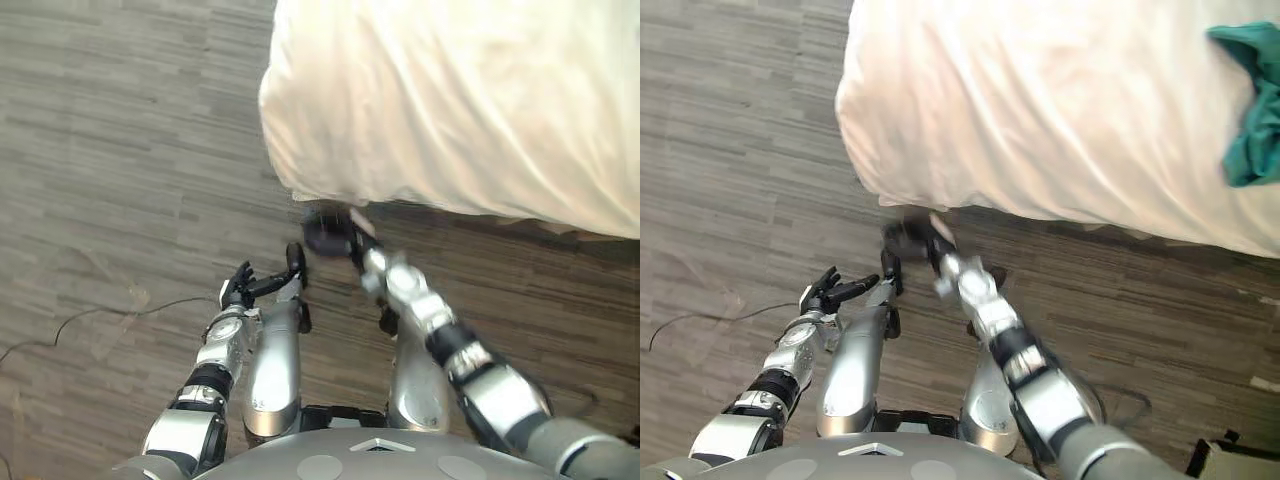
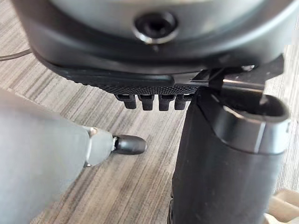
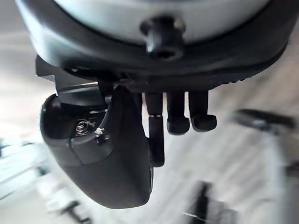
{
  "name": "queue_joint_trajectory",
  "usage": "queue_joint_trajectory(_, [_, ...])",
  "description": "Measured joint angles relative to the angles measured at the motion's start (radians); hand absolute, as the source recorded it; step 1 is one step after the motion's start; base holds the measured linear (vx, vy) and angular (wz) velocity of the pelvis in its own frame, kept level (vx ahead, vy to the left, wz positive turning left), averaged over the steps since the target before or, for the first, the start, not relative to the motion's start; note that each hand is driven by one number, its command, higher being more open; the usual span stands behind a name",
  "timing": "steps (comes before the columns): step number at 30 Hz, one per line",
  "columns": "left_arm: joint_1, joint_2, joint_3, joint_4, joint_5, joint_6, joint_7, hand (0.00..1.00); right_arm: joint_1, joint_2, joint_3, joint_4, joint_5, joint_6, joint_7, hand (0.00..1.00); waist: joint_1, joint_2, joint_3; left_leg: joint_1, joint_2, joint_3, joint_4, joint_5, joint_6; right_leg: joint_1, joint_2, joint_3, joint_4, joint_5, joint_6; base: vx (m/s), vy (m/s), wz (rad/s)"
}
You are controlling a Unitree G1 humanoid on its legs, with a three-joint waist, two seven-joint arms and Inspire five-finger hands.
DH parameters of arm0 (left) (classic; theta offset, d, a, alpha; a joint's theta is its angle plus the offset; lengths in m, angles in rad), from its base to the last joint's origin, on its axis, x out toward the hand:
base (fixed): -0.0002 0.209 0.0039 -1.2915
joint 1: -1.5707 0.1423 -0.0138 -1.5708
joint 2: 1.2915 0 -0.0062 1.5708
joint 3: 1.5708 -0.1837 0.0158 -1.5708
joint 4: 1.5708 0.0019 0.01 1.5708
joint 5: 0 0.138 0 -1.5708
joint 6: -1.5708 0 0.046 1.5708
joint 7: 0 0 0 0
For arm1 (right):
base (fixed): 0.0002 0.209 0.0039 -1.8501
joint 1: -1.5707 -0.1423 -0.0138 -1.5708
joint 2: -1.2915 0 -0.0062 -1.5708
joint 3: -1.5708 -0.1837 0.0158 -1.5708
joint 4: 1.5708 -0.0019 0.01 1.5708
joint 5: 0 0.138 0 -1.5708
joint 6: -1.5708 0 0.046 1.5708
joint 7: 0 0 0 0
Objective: Tidy up the quilt and then pick up the clothes from the bed and put them into the laundry hamper
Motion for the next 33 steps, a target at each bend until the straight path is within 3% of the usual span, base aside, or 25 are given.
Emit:
queue_joint_trajectory(3, [0.001,0.022,-0.045,-0.005,-0.024,0.036,0.020,1.00,0.100,-0.026,0.161,-0.010,-0.041,0.008,0.039,0.00,-0.029,-0.021,-0.001,0.103,0.018,0.019,-0.017,-0.012,-0.012,0.114,0.028,0.001,-0.063,0.015,0.000,0.11,-0.007,-0.24])
queue_joint_trajectory(6, [0.003,0.012,-0.098,-0.010,-0.024,0.037,0.026,1.00,0.087,-0.011,0.273,-0.142,-0.037,-0.040,0.077,0.00,-0.023,-0.032,-0.030,0.172,0.038,0.021,-0.017,-0.020,-0.023,0.199,0.055,-0.004,-0.099,0.015,-0.001,0.05,-0.042,-0.07])
queue_joint_trajectory(9, [0.015,0.013,-0.098,-0.022,-0.056,0.042,0.013,1.00,0.054,-0.010,0.280,-0.177,-0.051,-0.049,0.085,0.00,-0.004,-0.036,-0.110,0.218,0.049,0.023,-0.039,-0.022,-0.027,0.254,0.083,-0.011,-0.141,0.022,-0.001,0.01,-0.006,0.00])
queue_joint_trajectory(11, [0.022,0.016,-0.096,-0.022,-0.060,0.032,0.008,1.00,0.053,-0.012,0.291,-0.197,-0.025,-0.018,0.086,0.00,0.008,-0.040,-0.151,0.259,0.051,0.026,-0.049,-0.027,-0.034,0.303,0.093,-0.010,-0.175,0.031,0.002,0.05,-0.009,-0.04])
queue_joint_trajectory(13, [0.026,0.028,-0.092,-0.022,-0.060,0.027,-0.013,1.00,0.047,-0.013,0.295,-0.237,0.003,0.053,0.085,0.00,0.016,-0.042,-0.199,0.295,0.051,0.026,-0.053,-0.034,-0.038,0.355,0.102,-0.010,-0.218,0.047,0.006,0.05,0.012,-0.04])
queue_joint_trajectory(17, [0.030,0.039,-0.038,-0.026,-0.026,0.015,-0.075,1.00,-0.025,-0.017,0.279,-0.265,0.076,0.120,0.068,0.00,0.014,-0.031,-0.210,0.342,0.050,0.031,-0.056,-0.039,-0.040,0.402,0.105,-0.004,-0.233,0.050,0.010,-0.02,0.017,-0.08])
queue_joint_trajectory(18, [0.063,0.058,-0.031,-0.024,0.008,0.005,-0.093,1.00,-0.066,-0.008,0.206,-0.319,0.171,0.121,0.029,0.00,-0.003,-0.019,-0.204,0.332,0.050,0.035,-0.056,-0.038,-0.039,0.382,0.104,0.006,-0.230,0.054,0.008,-0.08,0.017,-0.18])
queue_joint_trajectory(21, [0.100,0.065,-0.035,0.083,0.019,0.014,-0.116,1.00,-0.265,0.038,-0.018,-0.380,0.257,0.107,-0.066,0.00,-0.026,0.026,-0.179,0.269,0.042,0.066,-0.051,-0.029,-0.028,0.269,0.085,0.045,-0.169,0.058,0.008,-0.15,0.044,-0.32])
queue_joint_trajectory(22, [0.097,0.052,-0.048,0.119,0.018,0.014,-0.124,1.00,-0.371,0.025,-0.091,-0.382,0.258,0.085,-0.094,0.00,-0.029,0.055,-0.154,0.225,0.032,0.069,-0.051,-0.016,-0.022,0.206,0.069,0.052,-0.132,0.056,0.005,-0.12,0.033,-0.05])
queue_joint_trajectory(25, [0.096,0.047,-0.064,0.128,0.017,0.007,-0.154,1.00,-0.539,-0.072,-0.200,-0.367,0.259,0.028,-0.141,0.00,-0.022,0.104,-0.059,0.157,0.018,0.060,-0.066,0.024,-0.011,0.115,0.047,0.051,-0.083,0.055,0.003,-0.12,0.018,0.12])
queue_joint_trajectory(29, [0.042,0.053,-0.069,0.144,0.020,-0.033,-0.167,1.00,-0.542,-0.157,-0.315,-0.207,0.297,-0.023,-0.186,0.00,0.011,0.106,-0.048,0.029,0.012,0.044,-0.086,0.065,-0.003,-0.029,0.034,0.042,-0.038,0.054,-0.002,-0.04,-0.015,0.16])
queue_joint_trajectory(30, [0.010,0.050,-0.074,0.144,0.020,-0.046,-0.166,1.00,-0.548,-0.164,-0.321,-0.222,0.300,-0.077,-0.182,0.00,0.012,0.106,-0.045,0.002,0.010,0.044,-0.086,0.072,0.001,-0.061,0.029,0.042,-0.026,0.054,-0.004,-0.02,-0.016,0.05])
queue_joint_trajectory(33, [-0.062,0.023,-0.076,0.124,0.020,-0.077,-0.149,1.00,-0.563,-0.150,-0.322,-0.192,0.339,-0.117,-0.188,0.00,0.004,0.103,-0.043,-0.012,0.001,0.051,-0.086,0.074,0.003,-0.082,0.024,0.058,-0.027,0.059,-0.008,0.00,-0.001,-0.04])
